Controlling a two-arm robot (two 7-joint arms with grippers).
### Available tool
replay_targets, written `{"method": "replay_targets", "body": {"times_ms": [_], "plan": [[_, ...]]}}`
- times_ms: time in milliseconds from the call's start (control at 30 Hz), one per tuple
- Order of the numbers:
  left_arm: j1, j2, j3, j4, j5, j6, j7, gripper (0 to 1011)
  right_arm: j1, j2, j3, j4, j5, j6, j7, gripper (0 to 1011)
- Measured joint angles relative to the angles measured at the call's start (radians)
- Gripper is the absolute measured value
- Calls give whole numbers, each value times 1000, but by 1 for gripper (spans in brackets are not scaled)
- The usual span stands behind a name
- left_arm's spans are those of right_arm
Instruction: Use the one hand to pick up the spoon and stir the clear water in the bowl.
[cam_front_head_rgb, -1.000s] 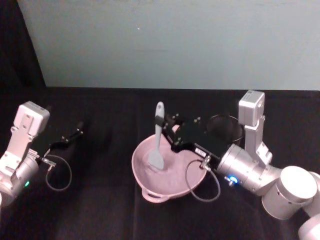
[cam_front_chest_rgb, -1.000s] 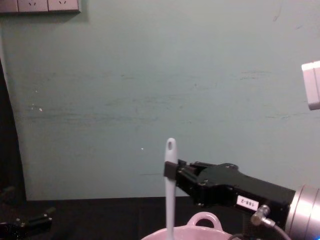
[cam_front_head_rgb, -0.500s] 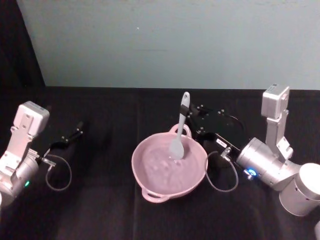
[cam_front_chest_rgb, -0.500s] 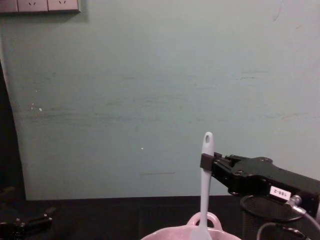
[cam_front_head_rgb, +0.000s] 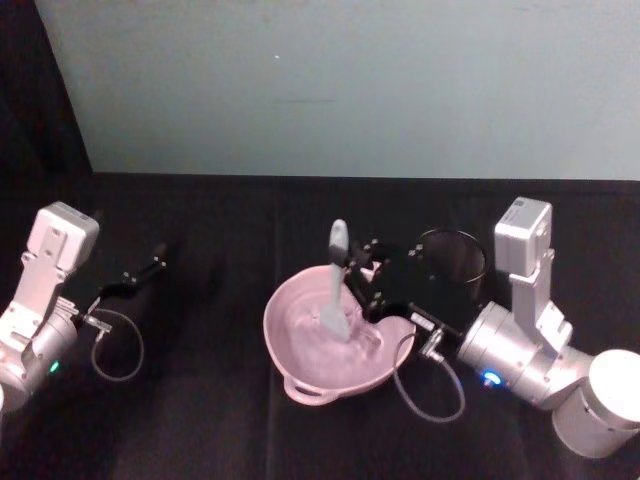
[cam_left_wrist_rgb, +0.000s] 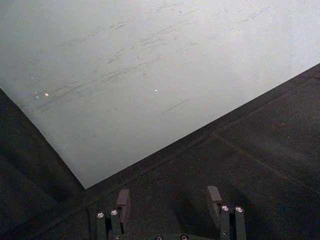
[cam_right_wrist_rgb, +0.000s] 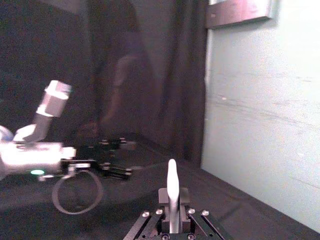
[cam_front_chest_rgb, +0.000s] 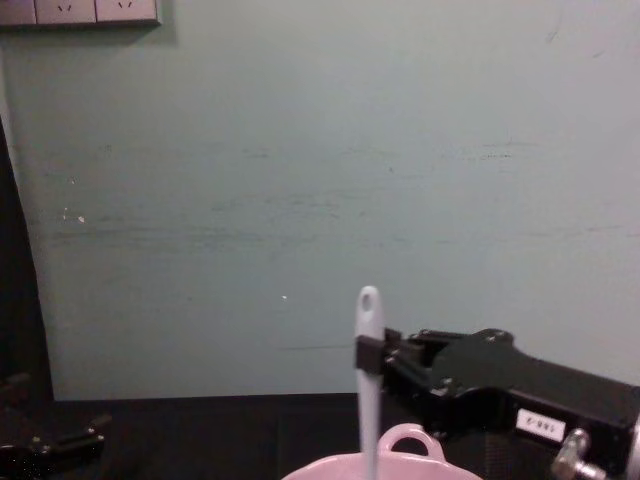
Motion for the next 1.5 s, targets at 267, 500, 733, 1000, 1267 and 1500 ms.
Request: {"method": "replay_targets", "body": {"times_ms": [267,500,733,1000,1267,1500], "plan": [[0,0,0,0,0,0,0,1005,-31,-6,-26,-59,17,-7,28,119],[0,0,0,0,0,0,0,1005,-37,-1,-12,-102,37,-7,22,118],[0,0,0,0,0,0,0,1005,-31,16,11,-150,45,2,6,118],[0,0,0,0,0,0,0,1005,-21,50,59,-221,55,17,-19,119],[0,0,0,0,0,0,0,1005,-9,102,127,-257,88,85,-47,119],[0,0,0,0,0,0,0,1005,28,158,188,-242,122,167,-66,119]]}}
